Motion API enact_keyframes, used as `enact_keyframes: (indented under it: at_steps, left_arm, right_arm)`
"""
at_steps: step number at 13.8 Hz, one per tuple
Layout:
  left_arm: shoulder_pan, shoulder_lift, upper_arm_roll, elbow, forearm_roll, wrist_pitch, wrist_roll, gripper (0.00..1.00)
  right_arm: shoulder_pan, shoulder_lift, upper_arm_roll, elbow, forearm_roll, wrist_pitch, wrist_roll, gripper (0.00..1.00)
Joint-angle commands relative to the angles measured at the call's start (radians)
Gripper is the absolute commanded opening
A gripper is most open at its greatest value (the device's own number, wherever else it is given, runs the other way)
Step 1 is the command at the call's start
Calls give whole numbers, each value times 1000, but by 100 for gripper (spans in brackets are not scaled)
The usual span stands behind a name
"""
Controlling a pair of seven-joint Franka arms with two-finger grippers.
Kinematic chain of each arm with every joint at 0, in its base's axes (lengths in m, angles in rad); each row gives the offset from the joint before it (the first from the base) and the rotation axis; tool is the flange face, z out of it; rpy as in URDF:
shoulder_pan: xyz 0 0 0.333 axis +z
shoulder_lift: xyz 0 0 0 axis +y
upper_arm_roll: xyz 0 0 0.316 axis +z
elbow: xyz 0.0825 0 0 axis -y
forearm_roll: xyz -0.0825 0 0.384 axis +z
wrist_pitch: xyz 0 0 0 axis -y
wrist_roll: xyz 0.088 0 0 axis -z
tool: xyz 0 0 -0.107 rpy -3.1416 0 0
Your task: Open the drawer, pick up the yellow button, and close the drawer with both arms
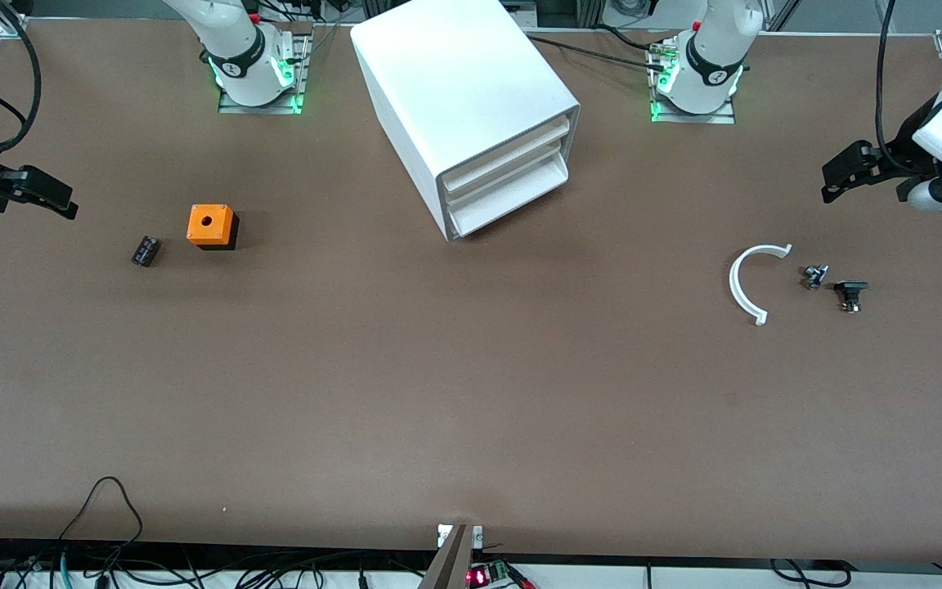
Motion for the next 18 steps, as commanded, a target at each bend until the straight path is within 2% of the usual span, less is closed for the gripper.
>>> enact_keyframes:
  at_steps: [1, 3, 15, 18]
  left_arm:
    - [2, 8, -1, 21, -15, -28, 18, 100]
    - [6, 33, 0, 56, -16, -28, 22, 100]
    - [0, 32, -1, 58, -16, -34, 19, 100]
    - [-3, 56, -10, 58, -16, -32, 23, 100]
  right_arm:
    - [-2, -19, -3, -1, 22, -33, -8, 100]
    - [-2, -19, -3, -1, 22, -38, -8, 100]
    - [0, -17, 3, 2, 17, -26, -8, 100]
    - [0, -17, 3, 2, 17, -26, -8, 100]
